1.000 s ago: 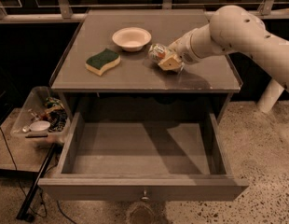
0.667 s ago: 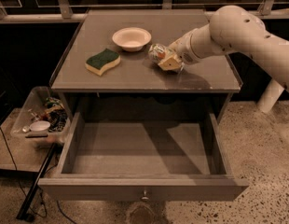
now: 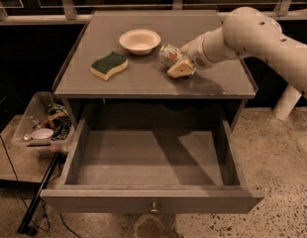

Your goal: Pick 7up can from top drawer and place on counter

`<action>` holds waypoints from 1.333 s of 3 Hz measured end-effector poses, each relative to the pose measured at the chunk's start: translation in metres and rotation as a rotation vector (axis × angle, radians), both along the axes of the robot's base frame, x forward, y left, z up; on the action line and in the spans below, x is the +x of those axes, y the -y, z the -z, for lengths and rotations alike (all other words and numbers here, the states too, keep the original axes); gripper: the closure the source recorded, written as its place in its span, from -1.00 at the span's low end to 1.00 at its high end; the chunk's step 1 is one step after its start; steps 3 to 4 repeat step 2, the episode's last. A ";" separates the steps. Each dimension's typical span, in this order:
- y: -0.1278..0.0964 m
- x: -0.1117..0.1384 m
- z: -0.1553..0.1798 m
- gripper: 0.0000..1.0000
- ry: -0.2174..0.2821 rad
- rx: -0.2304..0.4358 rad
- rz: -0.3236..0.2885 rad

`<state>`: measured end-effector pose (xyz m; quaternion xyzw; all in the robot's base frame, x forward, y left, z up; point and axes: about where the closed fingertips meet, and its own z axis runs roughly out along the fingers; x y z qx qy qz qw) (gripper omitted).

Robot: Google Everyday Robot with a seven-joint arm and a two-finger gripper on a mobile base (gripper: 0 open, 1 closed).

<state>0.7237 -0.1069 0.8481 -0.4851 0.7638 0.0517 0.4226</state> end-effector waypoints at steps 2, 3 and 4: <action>0.000 0.000 0.000 -1.00 0.000 0.000 0.000; 0.000 0.000 0.000 -1.00 0.000 0.000 0.000; 0.000 0.000 0.000 -1.00 0.000 0.000 0.000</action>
Offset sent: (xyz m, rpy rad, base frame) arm 0.0000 0.0000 0.0000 0.0000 0.0000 0.0000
